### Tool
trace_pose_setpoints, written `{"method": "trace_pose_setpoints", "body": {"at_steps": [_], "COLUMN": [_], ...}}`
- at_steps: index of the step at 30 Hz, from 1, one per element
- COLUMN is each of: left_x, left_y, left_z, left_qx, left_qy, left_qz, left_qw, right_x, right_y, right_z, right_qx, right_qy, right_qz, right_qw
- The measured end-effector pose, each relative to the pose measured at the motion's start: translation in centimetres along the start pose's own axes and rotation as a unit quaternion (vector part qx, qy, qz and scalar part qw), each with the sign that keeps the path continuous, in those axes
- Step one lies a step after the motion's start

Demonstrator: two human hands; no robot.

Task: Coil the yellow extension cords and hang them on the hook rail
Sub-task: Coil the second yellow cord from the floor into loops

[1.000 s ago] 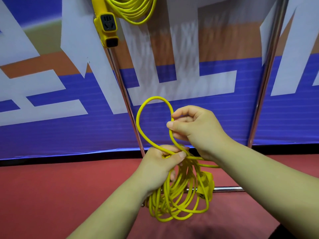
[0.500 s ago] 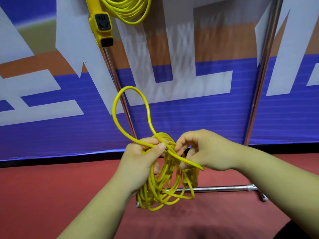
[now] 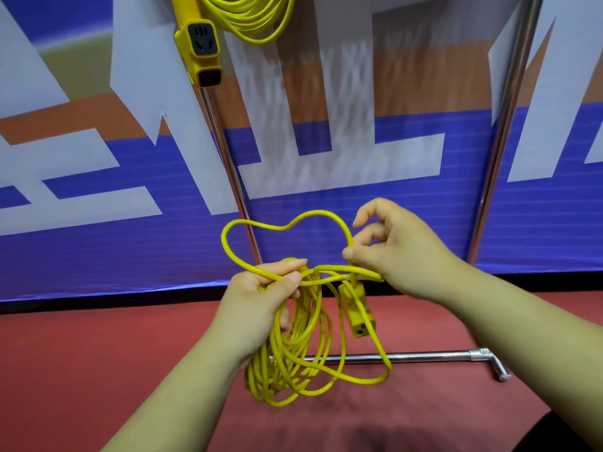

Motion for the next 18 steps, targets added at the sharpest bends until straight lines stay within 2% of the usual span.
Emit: {"method": "trace_pose_setpoints", "body": {"at_steps": [4,9,13,16,18], "left_x": [0.0,-0.4,-0.3,-0.1,-0.2], "left_y": [0.1,-0.5,-1.0,-0.9,-0.8], "left_z": [-0.2,0.0,0.3,0.2,0.0], "left_qx": [-0.044,-0.104,-0.137,-0.172,-0.177], "left_qy": [-0.004,0.017,0.028,0.029,0.029], "left_qz": [-0.014,-0.014,-0.002,-0.008,-0.016], "left_qw": [0.999,0.994,0.99,0.985,0.984], "right_x": [-0.3,-0.6,-0.9,-1.0,-1.0], "right_y": [-0.8,-1.4,-2.2,-2.0,-1.9], "right_z": [-0.5,-0.3,-0.1,0.2,0.3], "right_qx": [-0.03,0.101,0.169,0.144,0.062], "right_qy": [-0.011,-0.059,-0.053,-0.037,-0.007], "right_qz": [0.029,0.06,0.079,0.048,0.016], "right_qw": [0.999,0.991,0.981,0.988,0.998]}}
Point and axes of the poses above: each hand's wrist, its own x-axis away from the middle knuckle, its own y-axis out of the palm, z = x × y, the point moved 4 cm from there along -x, towards the middle knuckle, and after that the axes turned 8 degrees about y, right-handed, at the moved point
